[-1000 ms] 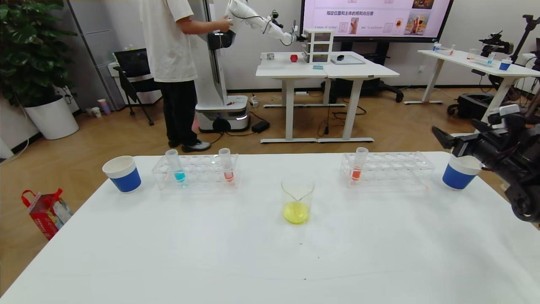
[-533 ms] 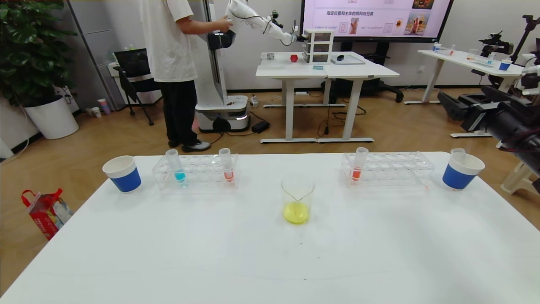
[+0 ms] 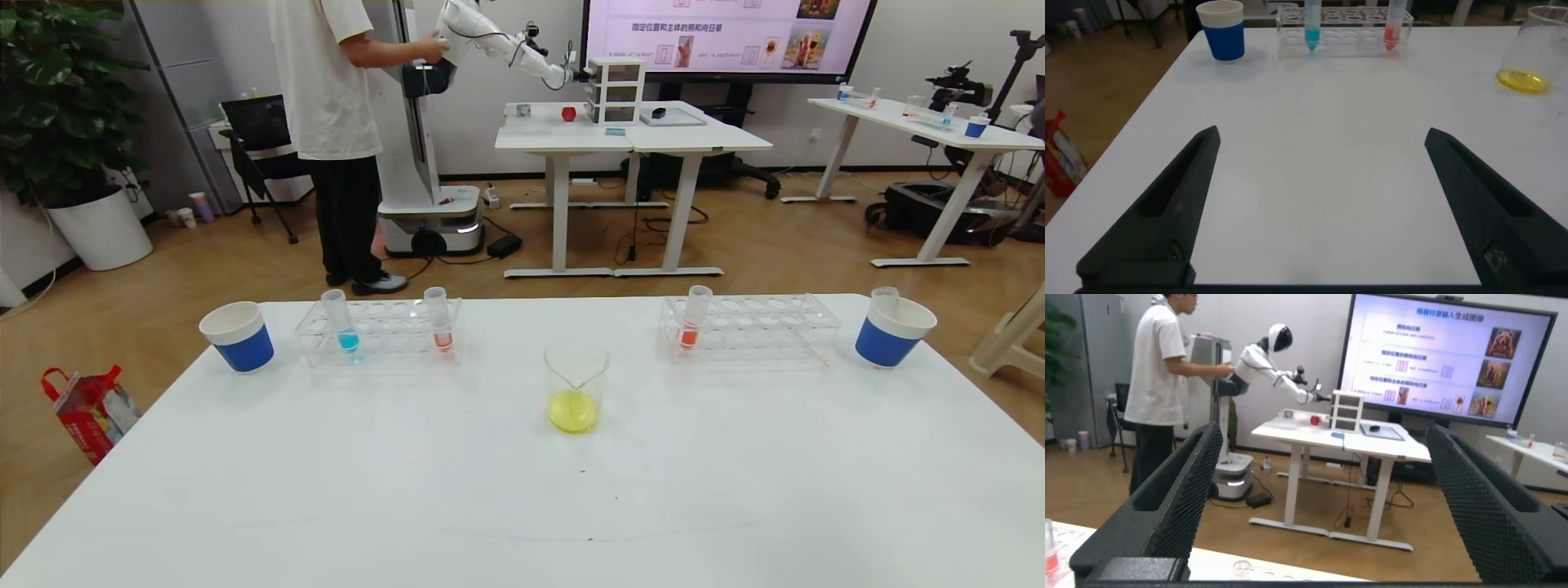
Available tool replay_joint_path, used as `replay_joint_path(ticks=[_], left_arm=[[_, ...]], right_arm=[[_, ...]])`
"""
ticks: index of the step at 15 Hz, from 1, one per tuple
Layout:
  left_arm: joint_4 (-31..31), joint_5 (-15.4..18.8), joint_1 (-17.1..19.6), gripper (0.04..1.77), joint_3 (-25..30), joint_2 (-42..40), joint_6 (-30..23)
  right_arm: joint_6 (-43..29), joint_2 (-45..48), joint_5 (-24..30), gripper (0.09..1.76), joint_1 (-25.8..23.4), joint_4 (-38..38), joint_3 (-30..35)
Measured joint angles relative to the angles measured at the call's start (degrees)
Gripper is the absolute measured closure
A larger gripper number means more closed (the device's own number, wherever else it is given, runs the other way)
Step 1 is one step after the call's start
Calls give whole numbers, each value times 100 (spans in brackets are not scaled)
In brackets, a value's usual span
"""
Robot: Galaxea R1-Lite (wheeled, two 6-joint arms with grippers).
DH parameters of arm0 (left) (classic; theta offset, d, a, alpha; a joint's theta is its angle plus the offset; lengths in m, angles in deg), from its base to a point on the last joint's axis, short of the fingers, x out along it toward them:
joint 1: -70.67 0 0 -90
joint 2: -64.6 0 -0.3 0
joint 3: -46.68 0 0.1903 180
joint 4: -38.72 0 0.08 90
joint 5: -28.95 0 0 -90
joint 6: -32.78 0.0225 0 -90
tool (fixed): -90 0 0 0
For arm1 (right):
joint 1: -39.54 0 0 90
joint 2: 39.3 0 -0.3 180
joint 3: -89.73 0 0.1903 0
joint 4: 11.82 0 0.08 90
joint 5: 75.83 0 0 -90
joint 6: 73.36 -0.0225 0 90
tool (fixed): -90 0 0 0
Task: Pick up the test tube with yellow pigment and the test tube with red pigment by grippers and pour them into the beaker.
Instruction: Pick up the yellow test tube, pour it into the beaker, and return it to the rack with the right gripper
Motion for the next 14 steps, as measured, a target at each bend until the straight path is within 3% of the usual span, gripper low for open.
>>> replay_joint_path(ticks=[5, 10, 14], left_arm=[[0, 2, 0, 6, 0, 0, 0], [0, 0, 0, 6, 0, 0, -5], [0, 0, 2, 6, 0, 0, -5]], right_arm=[[2, 2026, 82, 11, 29, 645, 1064], [107, 4292, 610, 11, 44, 2704, 1441], [-24, 4953, 686, 11, 33, 2473, 2068]])
